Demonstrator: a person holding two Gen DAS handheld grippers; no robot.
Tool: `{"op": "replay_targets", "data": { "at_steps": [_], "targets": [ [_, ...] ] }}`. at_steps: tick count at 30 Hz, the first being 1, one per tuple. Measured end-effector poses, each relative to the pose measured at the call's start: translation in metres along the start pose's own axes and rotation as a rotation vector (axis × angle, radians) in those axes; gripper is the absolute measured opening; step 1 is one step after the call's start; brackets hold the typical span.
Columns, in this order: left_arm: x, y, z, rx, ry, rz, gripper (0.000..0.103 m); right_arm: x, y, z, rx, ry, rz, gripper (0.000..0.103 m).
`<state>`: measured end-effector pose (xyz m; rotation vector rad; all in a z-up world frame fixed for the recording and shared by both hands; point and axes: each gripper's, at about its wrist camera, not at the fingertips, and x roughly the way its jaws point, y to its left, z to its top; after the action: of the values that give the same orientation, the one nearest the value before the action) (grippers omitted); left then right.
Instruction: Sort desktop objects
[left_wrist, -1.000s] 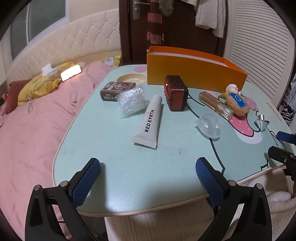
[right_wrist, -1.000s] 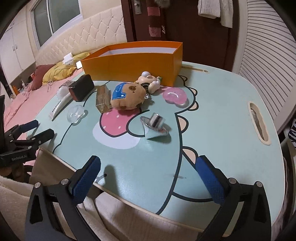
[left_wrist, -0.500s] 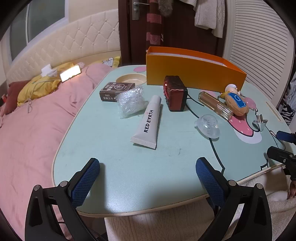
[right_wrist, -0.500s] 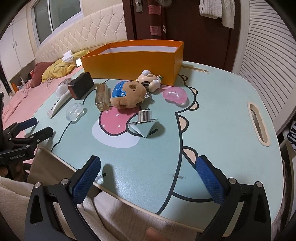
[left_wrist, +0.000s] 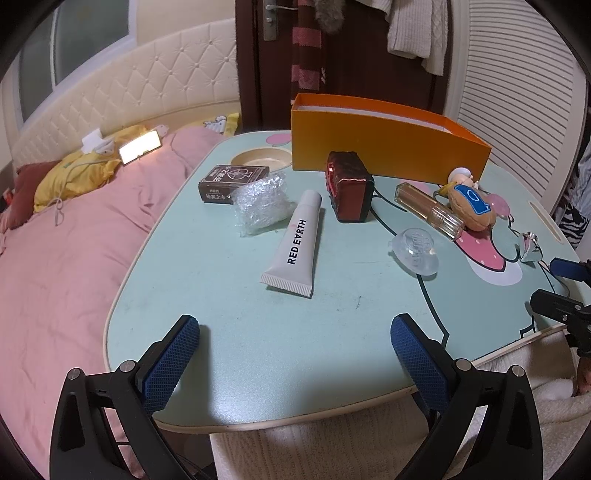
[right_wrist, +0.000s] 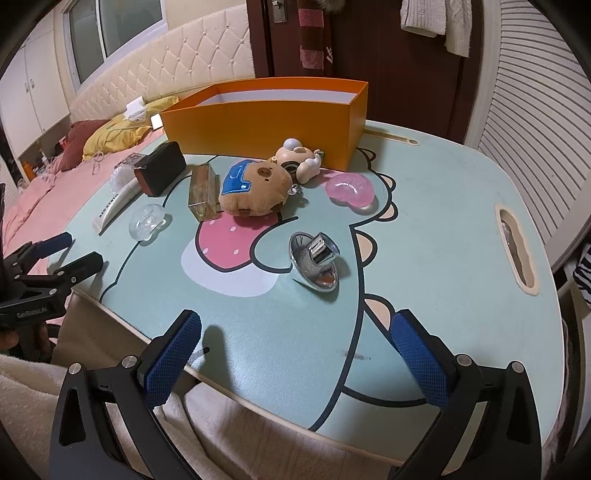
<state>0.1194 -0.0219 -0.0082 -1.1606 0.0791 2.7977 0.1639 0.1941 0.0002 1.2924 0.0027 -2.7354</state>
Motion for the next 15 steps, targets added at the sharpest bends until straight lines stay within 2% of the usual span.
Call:
{"op": "replay_targets", "data": {
  "at_steps": [2,7,9,10,13,15],
  "targets": [
    [-0.001,0.001,0.001,0.012,-0.011,0.002,0.103,0.000,0.000,0.000,-0.001,-0.003,0.001,0.103],
    [-0.006,0.001,0.015,0.089,-0.109,0.054,0.102,-0.002,-0.008,0.003,0.035,-0.040,0.036,0.103],
    [-0.001,0.001,0.023,0.106,-0.099,0.035,0.102,0.000,-0.012,0.007,0.057,-0.048,0.044,0.103],
    [0.003,0.000,0.027,0.110,-0.091,0.023,0.099,0.001,-0.013,0.009,0.067,-0.051,0.048,0.103],
    [0.016,-0.002,0.035,0.119,-0.051,-0.005,0.075,0.006,-0.016,0.016,0.094,-0.060,0.059,0.103],
    [0.023,-0.002,0.037,0.107,-0.031,-0.033,0.070,0.010,-0.017,0.020,0.103,-0.063,0.058,0.102]
  ]
}}
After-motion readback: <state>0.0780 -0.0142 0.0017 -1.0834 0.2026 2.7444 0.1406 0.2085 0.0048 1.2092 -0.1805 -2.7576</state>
